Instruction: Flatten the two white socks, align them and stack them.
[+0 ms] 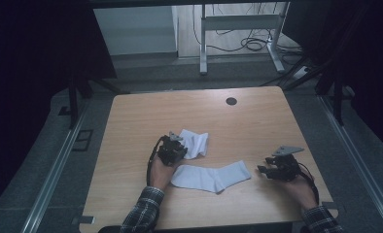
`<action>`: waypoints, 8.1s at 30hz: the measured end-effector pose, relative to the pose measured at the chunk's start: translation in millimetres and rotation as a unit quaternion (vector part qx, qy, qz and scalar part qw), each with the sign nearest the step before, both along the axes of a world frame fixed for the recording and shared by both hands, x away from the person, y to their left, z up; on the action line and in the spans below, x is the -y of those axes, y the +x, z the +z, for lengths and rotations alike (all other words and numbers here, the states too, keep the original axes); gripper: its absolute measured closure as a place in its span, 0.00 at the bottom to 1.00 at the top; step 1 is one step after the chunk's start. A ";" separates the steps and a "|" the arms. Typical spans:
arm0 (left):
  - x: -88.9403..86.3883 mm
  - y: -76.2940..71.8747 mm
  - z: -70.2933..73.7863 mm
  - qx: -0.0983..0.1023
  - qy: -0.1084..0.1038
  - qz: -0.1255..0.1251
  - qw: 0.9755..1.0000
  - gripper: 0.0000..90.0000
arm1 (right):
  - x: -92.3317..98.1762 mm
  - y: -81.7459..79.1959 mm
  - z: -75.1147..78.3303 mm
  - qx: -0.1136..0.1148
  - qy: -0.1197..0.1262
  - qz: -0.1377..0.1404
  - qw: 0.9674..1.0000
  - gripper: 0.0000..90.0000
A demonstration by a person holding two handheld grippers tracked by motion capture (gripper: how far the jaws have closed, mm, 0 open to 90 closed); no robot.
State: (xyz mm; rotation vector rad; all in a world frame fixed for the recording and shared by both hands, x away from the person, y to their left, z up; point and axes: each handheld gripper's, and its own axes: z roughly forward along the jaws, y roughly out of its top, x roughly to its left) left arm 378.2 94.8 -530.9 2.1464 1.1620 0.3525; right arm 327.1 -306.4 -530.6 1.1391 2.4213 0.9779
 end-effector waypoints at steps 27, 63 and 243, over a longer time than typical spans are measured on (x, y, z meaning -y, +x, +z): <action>85.9 14.2 107.0 0.078 -0.046 -0.086 0.992 0.94 | -0.4 -0.6 -0.9 0.004 -0.001 0.006 1.000 0.51; -25.6 0.6 68.8 0.050 -0.025 0.003 0.998 0.93 | -1.6 -1.6 -0.7 0.004 -0.002 0.003 1.000 0.51; -31.4 -101.4 -2.9 0.002 0.001 0.000 1.000 0.55 | -62.1 -13.0 9.3 -0.056 0.001 0.019 0.998 0.72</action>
